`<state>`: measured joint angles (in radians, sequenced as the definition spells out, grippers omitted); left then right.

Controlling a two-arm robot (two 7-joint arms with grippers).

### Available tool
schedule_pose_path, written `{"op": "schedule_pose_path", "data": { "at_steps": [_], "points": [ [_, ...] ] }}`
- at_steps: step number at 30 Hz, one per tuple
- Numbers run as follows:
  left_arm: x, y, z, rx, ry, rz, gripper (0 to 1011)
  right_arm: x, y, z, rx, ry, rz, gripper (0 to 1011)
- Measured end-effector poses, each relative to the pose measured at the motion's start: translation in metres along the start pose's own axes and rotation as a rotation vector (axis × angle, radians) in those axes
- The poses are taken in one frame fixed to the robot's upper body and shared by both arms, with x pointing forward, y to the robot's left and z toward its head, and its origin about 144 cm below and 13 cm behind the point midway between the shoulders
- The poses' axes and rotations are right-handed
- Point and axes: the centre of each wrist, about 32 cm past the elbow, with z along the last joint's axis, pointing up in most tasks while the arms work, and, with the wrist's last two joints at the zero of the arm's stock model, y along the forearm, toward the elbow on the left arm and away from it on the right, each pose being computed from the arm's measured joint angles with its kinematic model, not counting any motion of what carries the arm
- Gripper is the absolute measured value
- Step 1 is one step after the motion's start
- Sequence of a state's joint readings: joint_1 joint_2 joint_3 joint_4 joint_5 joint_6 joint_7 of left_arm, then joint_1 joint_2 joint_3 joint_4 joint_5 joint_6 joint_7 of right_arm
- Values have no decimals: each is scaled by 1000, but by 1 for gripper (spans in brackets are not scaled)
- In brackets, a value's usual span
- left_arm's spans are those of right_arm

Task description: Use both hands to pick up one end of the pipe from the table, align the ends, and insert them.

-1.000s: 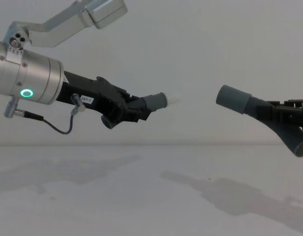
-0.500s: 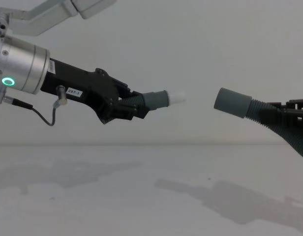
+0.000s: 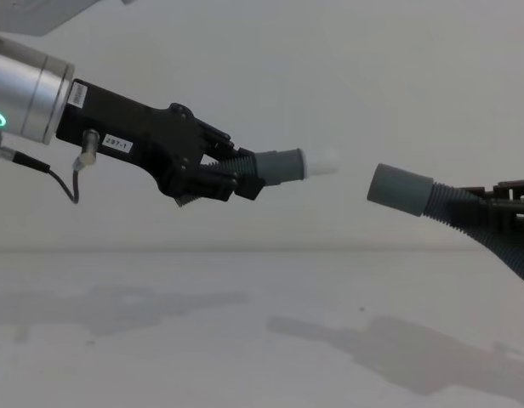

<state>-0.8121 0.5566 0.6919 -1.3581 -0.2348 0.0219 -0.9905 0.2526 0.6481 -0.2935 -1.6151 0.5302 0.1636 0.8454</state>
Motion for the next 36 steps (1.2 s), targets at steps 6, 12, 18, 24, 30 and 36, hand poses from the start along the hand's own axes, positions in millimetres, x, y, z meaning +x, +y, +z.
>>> {"op": "schedule_pose_path", "data": {
  "at_steps": [6,12,18,24,30,36],
  "points": [
    [1,2,4,-12,-15,-39,345,-1,1,-1,-11,5,15,263],
    [3,2,6,-18,-25,-69,345,-1,3,-1,-19,9,24,263],
    [4,2,7,-23,-32,-99,345,-1,4,0,-21,13,33,262],
    [5,1,7,-24,-34,-117,345,0,5,1,-21,15,38,263],
    [6,0,8,-24,-34,-131,345,0,7,2,-17,17,42,263],
    [6,-1,8,-27,-34,-141,345,0,7,2,-11,19,42,263]
  ]
}}
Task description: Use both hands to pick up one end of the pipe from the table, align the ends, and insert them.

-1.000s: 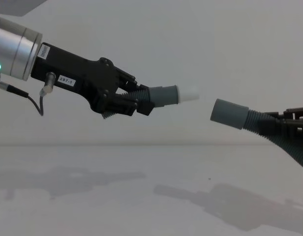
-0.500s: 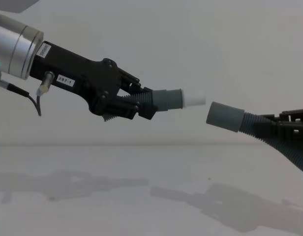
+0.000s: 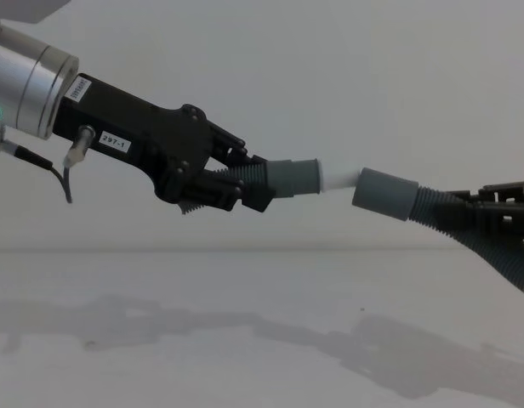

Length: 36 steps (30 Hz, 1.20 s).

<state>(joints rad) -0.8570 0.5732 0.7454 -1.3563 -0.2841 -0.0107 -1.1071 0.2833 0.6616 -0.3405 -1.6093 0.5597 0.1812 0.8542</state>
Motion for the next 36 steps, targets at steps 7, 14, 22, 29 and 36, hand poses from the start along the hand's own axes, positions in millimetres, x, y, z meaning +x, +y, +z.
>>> {"op": "schedule_pose_path", "data": {
  "at_steps": [7,14,22,29,36],
  "points": [
    [0,-1,0,-6,0,-9,345,0,0,1,8,4,-4,263],
    [-1,-2,0,-11,0,-19,345,0,1,2,14,8,-8,263],
    [-3,-3,1,-16,0,-29,345,0,0,3,16,15,-12,263],
    [-4,-2,2,-15,2,-33,345,0,0,3,17,18,-11,263],
    [-5,-2,2,-13,5,-35,345,0,0,4,20,16,-3,263]
  ]
}}
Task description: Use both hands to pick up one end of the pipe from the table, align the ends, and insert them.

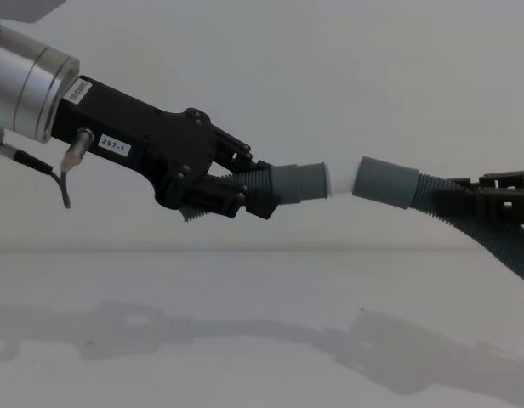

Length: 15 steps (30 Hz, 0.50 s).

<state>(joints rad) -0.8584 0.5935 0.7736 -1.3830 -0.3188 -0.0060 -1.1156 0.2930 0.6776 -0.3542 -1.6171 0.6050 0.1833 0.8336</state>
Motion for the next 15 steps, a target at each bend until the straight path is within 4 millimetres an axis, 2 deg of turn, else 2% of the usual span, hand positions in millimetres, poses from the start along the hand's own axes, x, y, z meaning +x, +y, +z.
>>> {"op": "schedule_pose_path", "data": {
  "at_steps": [15],
  "points": [
    [0,0,1,2,3,0,345,0,-1,0,5,-7,18,263]
  ]
}}
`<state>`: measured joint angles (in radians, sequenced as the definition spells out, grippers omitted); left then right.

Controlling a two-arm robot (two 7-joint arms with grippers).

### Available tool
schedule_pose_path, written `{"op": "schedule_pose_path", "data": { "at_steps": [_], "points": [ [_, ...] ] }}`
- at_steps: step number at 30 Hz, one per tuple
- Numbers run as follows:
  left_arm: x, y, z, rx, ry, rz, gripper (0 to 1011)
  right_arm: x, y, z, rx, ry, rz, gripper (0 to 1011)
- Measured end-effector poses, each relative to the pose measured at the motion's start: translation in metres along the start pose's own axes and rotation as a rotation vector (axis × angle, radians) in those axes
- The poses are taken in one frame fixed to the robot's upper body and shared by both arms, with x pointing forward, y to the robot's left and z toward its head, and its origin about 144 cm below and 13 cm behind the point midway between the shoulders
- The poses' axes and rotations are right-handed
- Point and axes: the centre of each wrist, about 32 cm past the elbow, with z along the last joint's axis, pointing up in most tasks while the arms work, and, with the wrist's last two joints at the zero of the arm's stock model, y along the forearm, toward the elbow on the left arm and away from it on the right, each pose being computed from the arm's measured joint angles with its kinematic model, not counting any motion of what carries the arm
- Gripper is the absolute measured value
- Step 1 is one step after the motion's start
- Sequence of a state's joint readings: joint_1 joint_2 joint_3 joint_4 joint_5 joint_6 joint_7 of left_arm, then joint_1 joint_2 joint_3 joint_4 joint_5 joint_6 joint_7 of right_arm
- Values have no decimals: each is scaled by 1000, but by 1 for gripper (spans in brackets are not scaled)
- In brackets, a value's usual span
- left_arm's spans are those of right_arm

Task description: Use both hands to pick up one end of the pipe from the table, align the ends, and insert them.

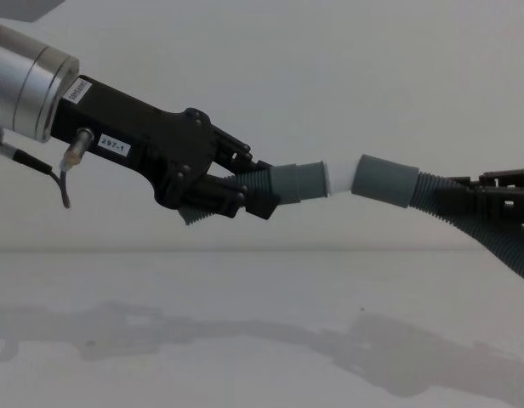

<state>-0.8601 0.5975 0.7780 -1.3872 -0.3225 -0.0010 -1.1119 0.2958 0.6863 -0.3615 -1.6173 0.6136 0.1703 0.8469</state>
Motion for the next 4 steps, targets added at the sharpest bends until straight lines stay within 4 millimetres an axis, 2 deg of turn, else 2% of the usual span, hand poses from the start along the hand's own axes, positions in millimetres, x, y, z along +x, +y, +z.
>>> {"op": "schedule_pose_path", "data": {
  "at_steps": [4],
  "points": [
    [0,0,0,0,0,0,345,0,0,0,1,-1,3,263]
  ]
}}
